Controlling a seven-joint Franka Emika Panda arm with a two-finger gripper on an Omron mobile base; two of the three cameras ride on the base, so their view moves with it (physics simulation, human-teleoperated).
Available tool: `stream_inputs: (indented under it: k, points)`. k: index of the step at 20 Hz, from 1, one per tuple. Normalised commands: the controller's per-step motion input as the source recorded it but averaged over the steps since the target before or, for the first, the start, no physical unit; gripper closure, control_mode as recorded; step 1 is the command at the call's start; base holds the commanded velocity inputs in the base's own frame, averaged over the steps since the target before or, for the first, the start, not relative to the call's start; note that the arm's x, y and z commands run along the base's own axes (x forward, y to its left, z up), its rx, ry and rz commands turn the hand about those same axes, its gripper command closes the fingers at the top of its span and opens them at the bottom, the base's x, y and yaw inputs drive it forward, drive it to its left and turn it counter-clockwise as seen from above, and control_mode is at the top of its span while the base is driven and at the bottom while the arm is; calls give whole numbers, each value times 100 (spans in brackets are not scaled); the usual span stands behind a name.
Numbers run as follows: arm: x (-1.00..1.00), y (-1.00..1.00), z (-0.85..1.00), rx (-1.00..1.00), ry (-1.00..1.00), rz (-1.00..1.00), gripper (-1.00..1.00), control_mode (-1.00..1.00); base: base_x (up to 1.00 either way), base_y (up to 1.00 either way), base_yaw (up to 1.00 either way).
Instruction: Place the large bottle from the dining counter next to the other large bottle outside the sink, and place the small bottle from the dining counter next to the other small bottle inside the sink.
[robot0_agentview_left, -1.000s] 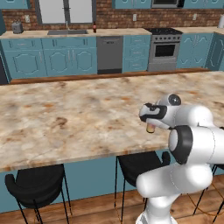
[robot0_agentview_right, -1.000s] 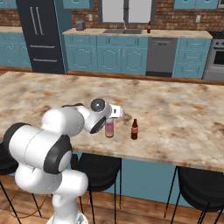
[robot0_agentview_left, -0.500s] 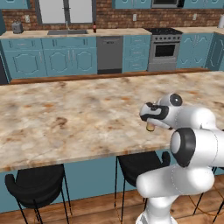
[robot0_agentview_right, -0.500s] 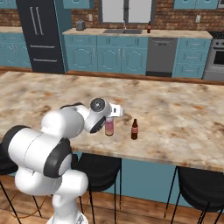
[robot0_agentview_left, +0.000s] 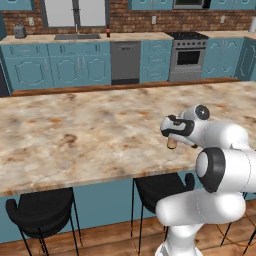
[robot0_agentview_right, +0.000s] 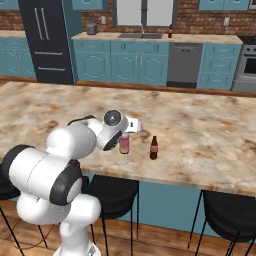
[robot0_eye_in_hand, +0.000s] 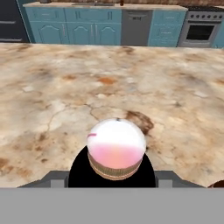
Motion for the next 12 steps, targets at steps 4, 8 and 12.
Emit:
stream_inputs:
  k: [4, 8, 12]
  points:
    - [0, 0, 0, 0, 0, 0, 100, 100, -7, 31, 0]
    - [0, 0, 0, 0, 0, 0, 100, 100, -33, 54, 0]
    - [0, 0, 0, 0, 0, 0, 100, 100, -36, 61, 0]
